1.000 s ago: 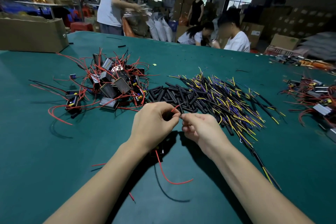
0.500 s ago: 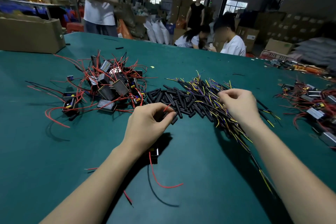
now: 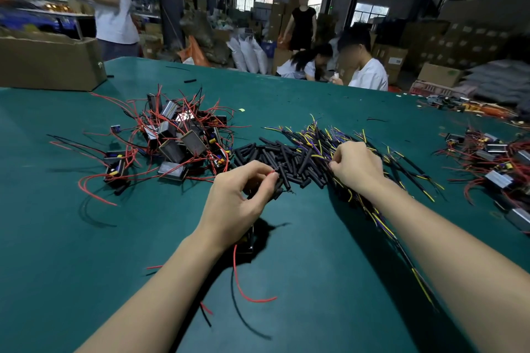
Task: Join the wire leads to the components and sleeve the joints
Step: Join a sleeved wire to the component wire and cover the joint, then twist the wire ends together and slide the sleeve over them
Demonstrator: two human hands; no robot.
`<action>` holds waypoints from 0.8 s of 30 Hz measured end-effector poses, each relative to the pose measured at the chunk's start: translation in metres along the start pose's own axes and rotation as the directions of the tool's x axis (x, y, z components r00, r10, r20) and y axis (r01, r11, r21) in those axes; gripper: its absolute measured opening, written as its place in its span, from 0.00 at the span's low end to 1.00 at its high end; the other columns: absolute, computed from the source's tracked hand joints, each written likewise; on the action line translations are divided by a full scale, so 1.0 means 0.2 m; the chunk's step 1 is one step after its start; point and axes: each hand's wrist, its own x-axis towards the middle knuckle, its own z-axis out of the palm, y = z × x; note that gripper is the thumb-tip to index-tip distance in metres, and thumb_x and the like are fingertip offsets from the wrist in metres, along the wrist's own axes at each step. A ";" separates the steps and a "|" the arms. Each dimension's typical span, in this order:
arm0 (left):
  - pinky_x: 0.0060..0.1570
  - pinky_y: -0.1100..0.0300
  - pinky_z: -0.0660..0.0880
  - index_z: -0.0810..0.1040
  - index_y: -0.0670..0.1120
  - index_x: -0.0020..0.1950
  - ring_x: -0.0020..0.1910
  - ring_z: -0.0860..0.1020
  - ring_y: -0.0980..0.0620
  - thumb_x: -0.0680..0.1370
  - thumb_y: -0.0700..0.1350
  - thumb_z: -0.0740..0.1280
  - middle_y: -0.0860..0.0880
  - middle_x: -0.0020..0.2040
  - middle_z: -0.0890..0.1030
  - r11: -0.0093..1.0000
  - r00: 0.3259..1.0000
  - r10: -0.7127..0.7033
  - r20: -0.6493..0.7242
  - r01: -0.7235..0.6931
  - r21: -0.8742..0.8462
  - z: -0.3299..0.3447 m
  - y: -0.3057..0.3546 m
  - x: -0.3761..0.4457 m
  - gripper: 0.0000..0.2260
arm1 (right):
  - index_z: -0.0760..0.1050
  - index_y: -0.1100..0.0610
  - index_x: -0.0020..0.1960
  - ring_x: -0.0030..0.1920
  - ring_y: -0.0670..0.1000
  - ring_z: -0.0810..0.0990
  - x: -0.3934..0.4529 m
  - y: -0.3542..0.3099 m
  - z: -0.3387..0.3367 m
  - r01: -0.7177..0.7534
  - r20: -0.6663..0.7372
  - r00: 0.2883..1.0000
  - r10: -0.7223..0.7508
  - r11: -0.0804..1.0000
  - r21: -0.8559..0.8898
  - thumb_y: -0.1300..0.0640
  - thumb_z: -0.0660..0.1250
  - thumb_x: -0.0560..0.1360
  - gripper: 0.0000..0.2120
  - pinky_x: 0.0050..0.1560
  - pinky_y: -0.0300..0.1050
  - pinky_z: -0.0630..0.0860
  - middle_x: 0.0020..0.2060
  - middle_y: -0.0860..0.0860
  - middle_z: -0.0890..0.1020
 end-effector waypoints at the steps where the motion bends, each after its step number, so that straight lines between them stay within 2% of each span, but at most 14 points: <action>1: 0.35 0.70 0.69 0.80 0.42 0.41 0.30 0.74 0.61 0.76 0.40 0.67 0.58 0.33 0.78 1.000 1.000 0.003 -0.006 -0.003 -0.002 0.00 0.00 0.00 0.05 | 0.81 0.59 0.45 0.49 0.61 0.80 0.00 0.01 -0.02 -0.007 -0.026 1.000 0.008 0.999 0.033 0.59 0.63 0.74 0.08 0.41 0.45 0.69 0.46 0.58 0.82; 4: 0.37 0.65 0.72 0.82 0.40 0.43 0.34 0.76 0.56 0.76 0.41 0.67 0.50 0.36 0.81 1.000 0.999 0.023 -0.028 -0.022 0.015 0.00 -0.01 0.01 0.07 | 0.78 0.57 0.44 0.47 0.59 0.78 -0.02 0.02 -0.09 -0.014 -0.140 0.989 0.055 0.961 0.275 0.57 0.63 0.75 0.06 0.42 0.46 0.70 0.44 0.55 0.82; 6: 0.37 0.64 0.71 0.83 0.40 0.43 0.34 0.75 0.55 0.76 0.41 0.67 0.49 0.36 0.80 0.999 0.998 0.034 -0.045 -0.033 0.031 0.00 -0.01 0.01 0.07 | 0.76 0.55 0.44 0.45 0.57 0.79 -0.05 0.00 -0.15 0.085 -0.262 0.963 0.070 0.840 0.535 0.57 0.64 0.76 0.04 0.45 0.45 0.72 0.41 0.53 0.82; 8: 0.37 0.63 0.71 0.84 0.40 0.43 0.34 0.75 0.55 0.76 0.41 0.68 0.48 0.35 0.80 0.999 0.998 0.027 -0.058 -0.025 0.035 0.00 -0.01 0.01 0.06 | 0.75 0.55 0.43 0.39 0.55 0.80 -0.10 -0.02 -0.22 0.188 -0.337 0.938 0.088 0.687 0.702 0.58 0.65 0.76 0.04 0.44 0.45 0.73 0.37 0.54 0.82; 10: 0.36 0.63 0.71 0.84 0.40 0.43 0.33 0.75 0.54 0.76 0.41 0.68 0.48 0.35 0.80 1.000 0.997 0.006 -0.071 -0.004 0.024 0.00 -0.01 0.01 0.06 | 0.74 0.54 0.42 0.31 0.52 0.75 -0.16 -0.05 -0.27 0.172 -0.256 0.963 0.080 0.550 0.817 0.58 0.65 0.77 0.05 0.36 0.44 0.72 0.33 0.53 0.82; 12: 0.36 0.62 0.72 0.84 0.40 0.43 0.34 0.77 0.52 0.76 0.40 0.68 0.48 0.35 0.82 0.999 0.996 -0.036 -0.083 0.036 0.001 -0.01 -0.01 0.01 0.06 | 0.72 0.55 0.43 0.26 0.47 0.70 -0.21 -0.08 -0.28 0.059 -0.088 0.993 0.073 0.332 0.942 0.60 0.63 0.79 0.06 0.27 0.38 0.68 0.31 0.52 0.81; 15: 0.36 0.60 0.73 0.84 0.40 0.43 0.33 0.78 0.50 0.77 0.38 0.68 0.47 0.34 0.82 0.993 0.991 -0.116 -0.071 0.113 -0.041 -0.02 0.01 0.01 0.06 | 0.67 0.59 0.45 0.24 0.46 0.71 -0.29 -0.13 -0.25 -0.087 0.089 0.993 0.079 -0.026 0.996 0.63 0.58 0.81 0.06 0.23 0.34 0.66 0.34 0.57 0.80; 17: 0.36 0.58 0.73 0.84 0.41 0.43 0.32 0.78 0.48 0.77 0.39 0.68 0.46 0.32 0.81 0.986 0.986 -0.161 -0.050 0.159 -0.052 -0.02 0.01 0.01 0.06 | 0.66 0.59 0.45 0.25 0.47 0.73 -0.35 -0.14 -0.22 -0.135 0.148 0.987 0.066 -0.172 0.976 0.63 0.57 0.82 0.07 0.24 0.34 0.69 0.35 0.58 0.81; 21: 0.36 0.48 0.73 0.84 0.43 0.44 0.33 0.77 0.40 0.77 0.40 0.67 0.45 0.31 0.81 0.972 0.975 -0.220 -0.004 0.219 -0.088 -0.03 0.02 0.01 0.07 | 0.64 0.58 0.40 0.26 0.47 0.78 -0.42 -0.15 -0.13 -0.176 0.207 0.977 0.059 -0.334 0.926 0.63 0.56 0.82 0.11 0.28 0.35 0.75 0.32 0.55 0.83; 24: 0.37 0.43 0.73 0.84 0.43 0.44 0.34 0.76 0.37 0.78 0.41 0.66 0.43 0.32 0.81 0.964 0.970 -0.241 0.032 0.243 -0.110 -0.03 0.03 0.01 0.08 | 0.65 0.59 0.41 0.29 0.49 0.80 -0.43 -0.16 -0.10 -0.189 0.230 0.971 0.058 -0.399 0.897 0.64 0.55 0.82 0.10 0.31 0.37 0.78 0.33 0.57 0.84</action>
